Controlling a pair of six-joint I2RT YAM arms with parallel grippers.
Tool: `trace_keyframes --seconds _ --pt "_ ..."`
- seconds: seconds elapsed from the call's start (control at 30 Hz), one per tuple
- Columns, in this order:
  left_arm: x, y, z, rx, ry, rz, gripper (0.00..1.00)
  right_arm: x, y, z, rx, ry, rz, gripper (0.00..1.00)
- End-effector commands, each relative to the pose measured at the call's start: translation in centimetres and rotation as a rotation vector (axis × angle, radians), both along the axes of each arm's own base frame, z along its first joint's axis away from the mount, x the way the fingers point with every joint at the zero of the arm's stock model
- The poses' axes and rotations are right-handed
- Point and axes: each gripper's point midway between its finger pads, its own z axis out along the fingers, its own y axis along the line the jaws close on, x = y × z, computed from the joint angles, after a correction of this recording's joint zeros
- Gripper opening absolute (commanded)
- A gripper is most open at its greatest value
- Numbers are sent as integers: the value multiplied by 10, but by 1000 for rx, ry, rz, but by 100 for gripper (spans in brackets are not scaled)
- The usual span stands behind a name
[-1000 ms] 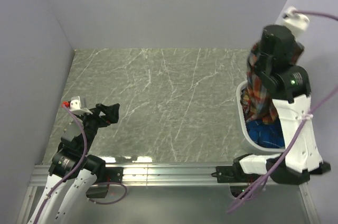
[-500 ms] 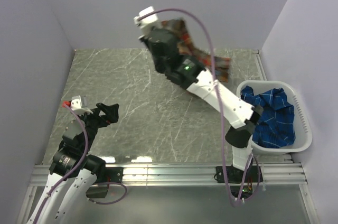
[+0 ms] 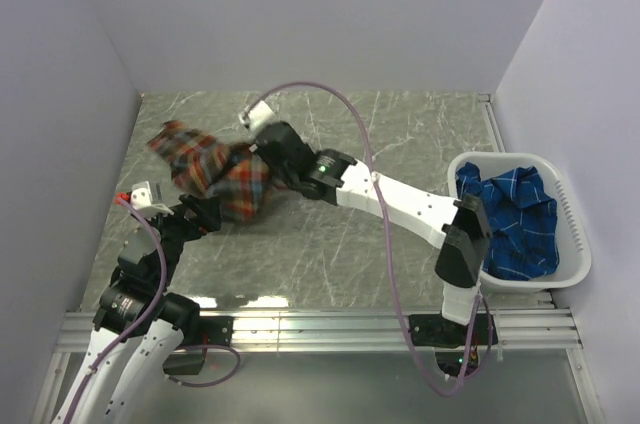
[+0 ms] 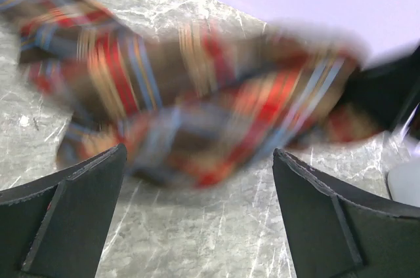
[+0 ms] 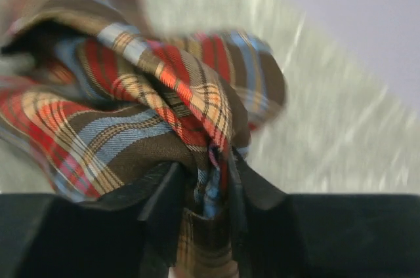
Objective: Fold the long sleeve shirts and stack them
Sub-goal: Move the shirt to the center of the board
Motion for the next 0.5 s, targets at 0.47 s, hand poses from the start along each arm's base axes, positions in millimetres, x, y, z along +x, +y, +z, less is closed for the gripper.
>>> trace_keyframes --seconds 0.47 --pt "34 -6 -3 -55 137 80 99 -46 -167 -75 356 332 -291 70"
